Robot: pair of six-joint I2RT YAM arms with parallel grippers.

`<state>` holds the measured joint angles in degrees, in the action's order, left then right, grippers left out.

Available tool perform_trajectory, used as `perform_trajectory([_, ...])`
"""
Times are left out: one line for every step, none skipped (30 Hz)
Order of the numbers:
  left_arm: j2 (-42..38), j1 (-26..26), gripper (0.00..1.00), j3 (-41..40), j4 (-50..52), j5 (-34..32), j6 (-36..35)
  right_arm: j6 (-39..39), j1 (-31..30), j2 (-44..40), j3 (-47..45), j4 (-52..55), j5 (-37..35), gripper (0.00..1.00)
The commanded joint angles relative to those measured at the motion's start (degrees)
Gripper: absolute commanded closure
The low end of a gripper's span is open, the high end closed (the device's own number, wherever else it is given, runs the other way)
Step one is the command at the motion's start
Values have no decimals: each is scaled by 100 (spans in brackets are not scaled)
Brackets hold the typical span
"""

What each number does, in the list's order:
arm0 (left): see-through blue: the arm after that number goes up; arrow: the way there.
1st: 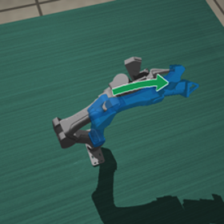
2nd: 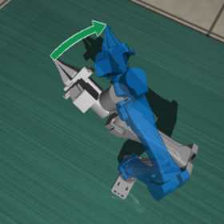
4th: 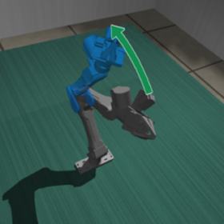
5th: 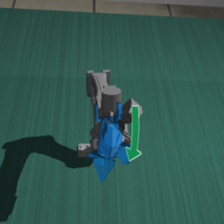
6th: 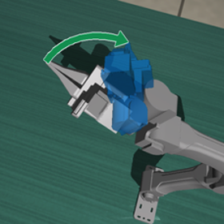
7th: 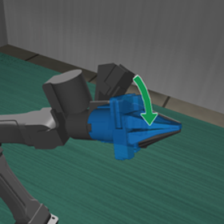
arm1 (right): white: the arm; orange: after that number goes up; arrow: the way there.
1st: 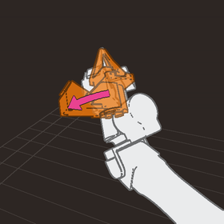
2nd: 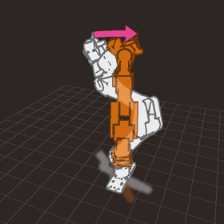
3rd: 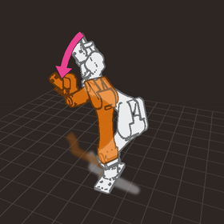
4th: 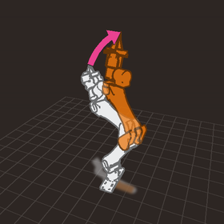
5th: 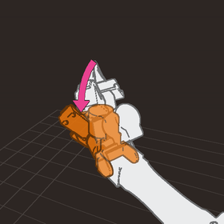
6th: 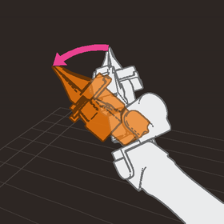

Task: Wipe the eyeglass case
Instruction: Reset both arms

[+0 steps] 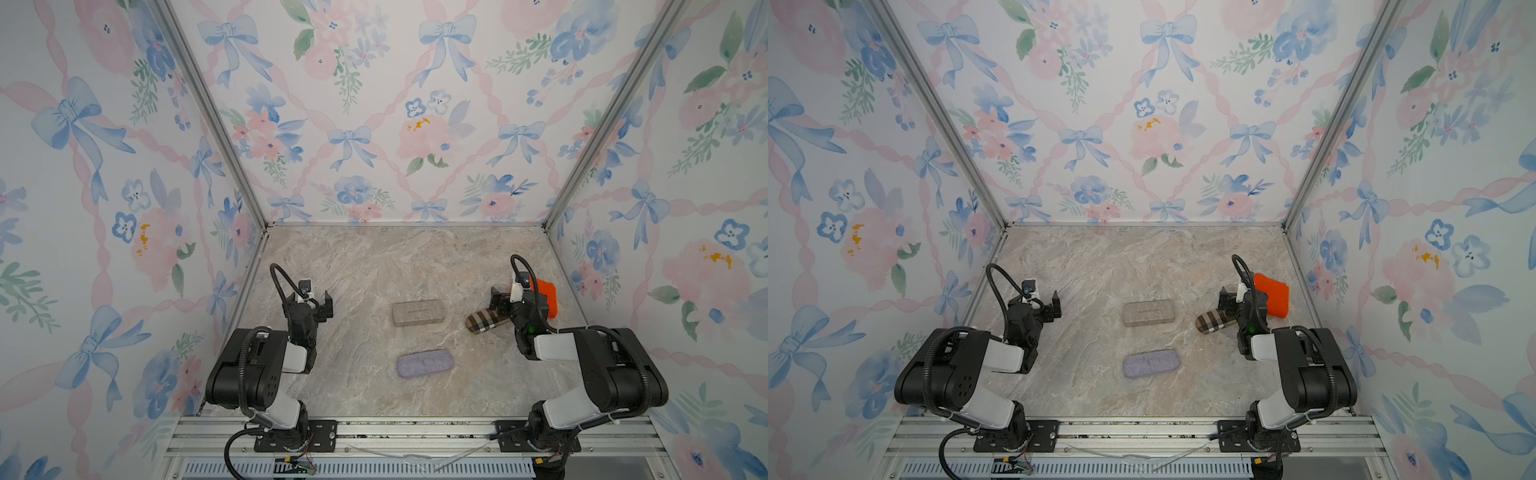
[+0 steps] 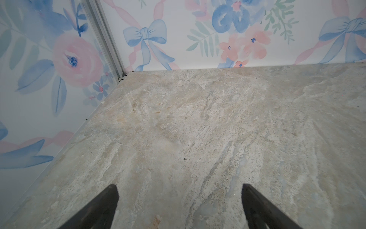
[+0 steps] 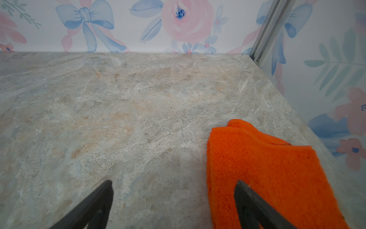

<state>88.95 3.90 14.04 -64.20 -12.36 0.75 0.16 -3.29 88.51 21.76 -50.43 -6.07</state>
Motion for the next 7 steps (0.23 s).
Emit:
perform_trajectory([-33, -47, 2, 46, -147, 67, 138, 37, 23, -18, 142, 86, -58, 4])
perform_trajectory([-31, -47, 2, 46, -150, 74, 136, 15, 55, -18, 157, 104, 5, 4])
perform_trajectory([-24, -52, 2, 46, -151, 76, 136, 19, 50, -20, 153, 108, 1, 4])
perform_trajectory([-35, -47, 2, 46, -153, 69, 136, 18, 50, -20, 154, 105, 0, 4])
perform_trajectory([-34, -47, 2, 44, -147, 70, 138, 15, 56, -26, 140, 103, 0, 4])
perform_trajectory([-34, -47, 2, 46, -148, 70, 136, 21, 53, -27, 136, 96, -8, 4])
perform_trajectory([-35, -47, 2, 46, -148, 72, 140, 24, 50, -27, 136, 83, -9, 4])
